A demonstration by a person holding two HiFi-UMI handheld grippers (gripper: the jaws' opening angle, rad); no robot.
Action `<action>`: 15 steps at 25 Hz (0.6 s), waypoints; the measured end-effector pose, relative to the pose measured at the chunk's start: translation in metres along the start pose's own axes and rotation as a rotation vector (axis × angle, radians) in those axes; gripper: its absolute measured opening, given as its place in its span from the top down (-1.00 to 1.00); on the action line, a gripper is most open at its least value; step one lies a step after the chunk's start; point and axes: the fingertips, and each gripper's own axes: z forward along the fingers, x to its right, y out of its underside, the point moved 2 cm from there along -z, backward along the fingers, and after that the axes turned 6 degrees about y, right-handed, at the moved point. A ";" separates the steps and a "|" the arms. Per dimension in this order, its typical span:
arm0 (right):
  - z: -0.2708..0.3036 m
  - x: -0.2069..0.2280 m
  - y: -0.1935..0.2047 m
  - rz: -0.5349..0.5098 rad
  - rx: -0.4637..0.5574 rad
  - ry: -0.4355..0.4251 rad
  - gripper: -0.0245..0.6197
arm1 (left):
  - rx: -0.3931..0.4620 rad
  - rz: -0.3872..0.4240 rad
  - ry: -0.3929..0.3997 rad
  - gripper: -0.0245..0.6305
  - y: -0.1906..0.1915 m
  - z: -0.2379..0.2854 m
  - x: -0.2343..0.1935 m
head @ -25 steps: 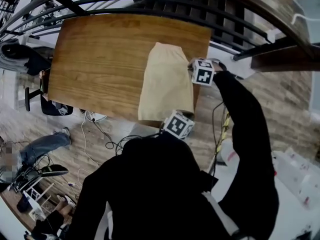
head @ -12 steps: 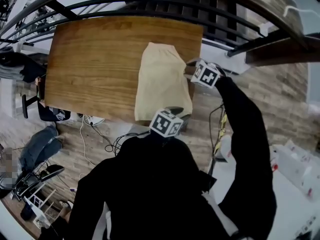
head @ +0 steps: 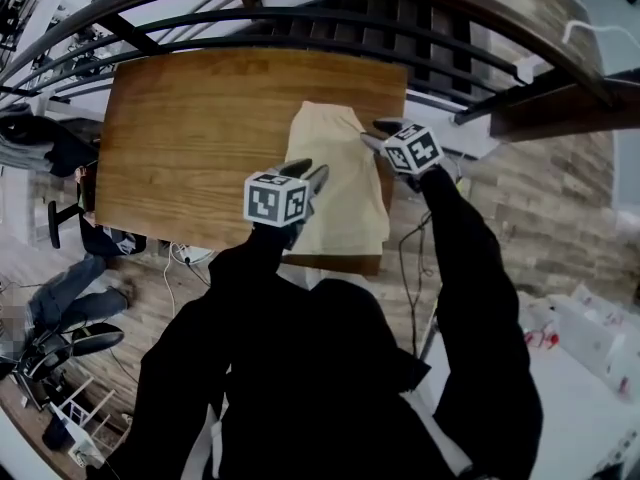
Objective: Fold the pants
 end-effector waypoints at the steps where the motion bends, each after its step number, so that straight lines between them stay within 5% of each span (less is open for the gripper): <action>1: 0.003 0.003 -0.003 0.046 0.013 0.007 0.42 | 0.005 -0.001 -0.019 0.46 -0.008 -0.002 -0.012; 7: 0.025 0.022 -0.011 0.235 0.015 0.065 0.56 | -0.001 0.039 -0.093 0.46 -0.049 0.002 -0.069; 15: 0.054 0.031 -0.002 0.227 -0.061 0.089 0.63 | -0.070 0.063 -0.110 0.47 -0.068 0.036 -0.127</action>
